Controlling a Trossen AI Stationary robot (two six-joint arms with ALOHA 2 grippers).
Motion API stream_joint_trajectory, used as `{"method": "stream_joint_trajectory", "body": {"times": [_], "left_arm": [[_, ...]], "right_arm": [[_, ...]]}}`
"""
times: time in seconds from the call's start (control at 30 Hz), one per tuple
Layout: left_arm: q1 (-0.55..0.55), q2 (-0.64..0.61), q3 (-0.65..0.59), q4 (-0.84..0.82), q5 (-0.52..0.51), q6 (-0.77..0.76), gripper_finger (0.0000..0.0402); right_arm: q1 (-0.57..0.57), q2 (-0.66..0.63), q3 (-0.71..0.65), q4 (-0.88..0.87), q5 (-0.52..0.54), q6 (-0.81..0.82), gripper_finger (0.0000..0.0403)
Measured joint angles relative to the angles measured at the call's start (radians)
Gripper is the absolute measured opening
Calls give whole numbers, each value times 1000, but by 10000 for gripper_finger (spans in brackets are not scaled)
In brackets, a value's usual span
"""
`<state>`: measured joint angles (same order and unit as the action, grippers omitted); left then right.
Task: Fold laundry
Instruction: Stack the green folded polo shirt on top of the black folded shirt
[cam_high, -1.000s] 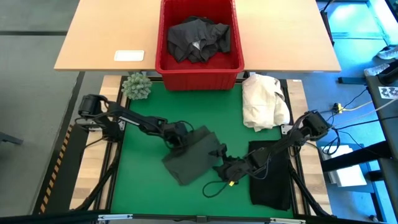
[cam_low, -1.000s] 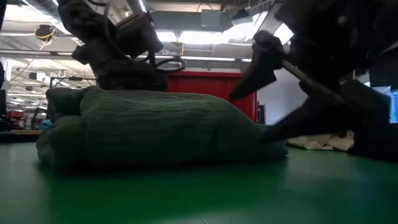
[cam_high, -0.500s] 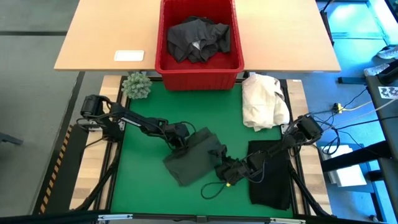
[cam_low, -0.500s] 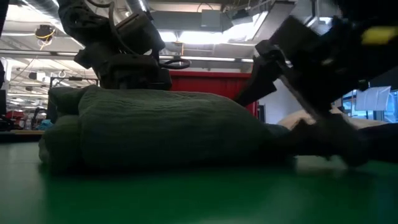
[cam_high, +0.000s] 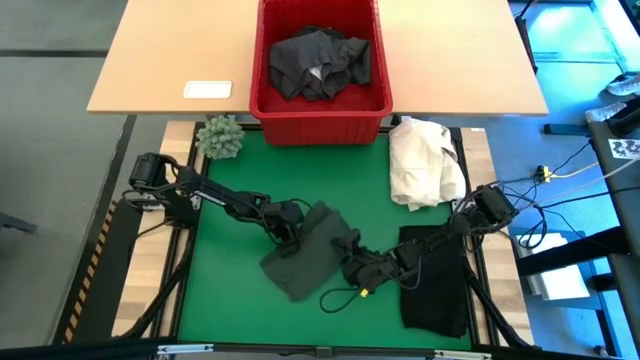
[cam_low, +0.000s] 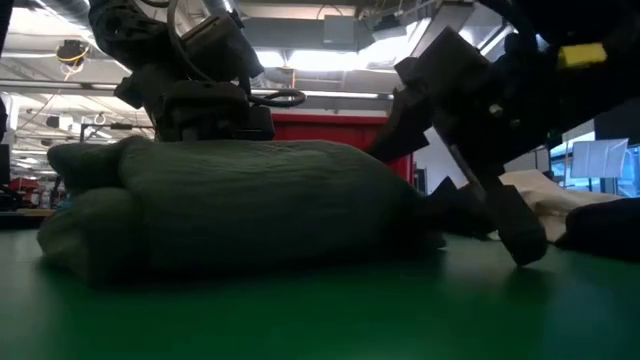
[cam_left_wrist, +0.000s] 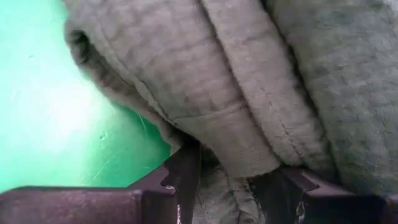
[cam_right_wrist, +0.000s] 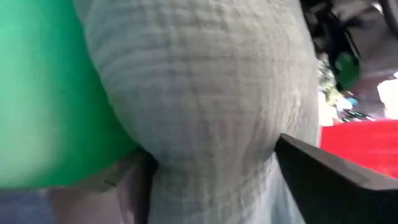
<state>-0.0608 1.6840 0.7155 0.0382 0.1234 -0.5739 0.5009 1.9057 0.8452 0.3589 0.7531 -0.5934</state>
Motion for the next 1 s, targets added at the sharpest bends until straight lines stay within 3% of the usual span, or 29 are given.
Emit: {"method": "stream_joint_trajectory", "body": {"times": [0.17, 0.37, 0.4, 0.7, 1.0], "left_arm": [[0, 0, 0, 1, -4, 2, 135], [0, 0, 0, 1, -23, 28, 135], [0, 0, 0, 1, -23, 33, 135], [1, -2, 7, -4, -25, 68, 135], [-48, -2, 130, -7, 77, 165, 135]], "right_arm": [[0, 0, 0, 11, -30, 6, 200], [1, 0, 0, 15, -29, 6, 31], [1, 0, 0, 15, -29, 6, 19], [16, -29, 6, -14, -1, 6, 9], [54, -201, 115, -279, 41, 16, 9]]}}
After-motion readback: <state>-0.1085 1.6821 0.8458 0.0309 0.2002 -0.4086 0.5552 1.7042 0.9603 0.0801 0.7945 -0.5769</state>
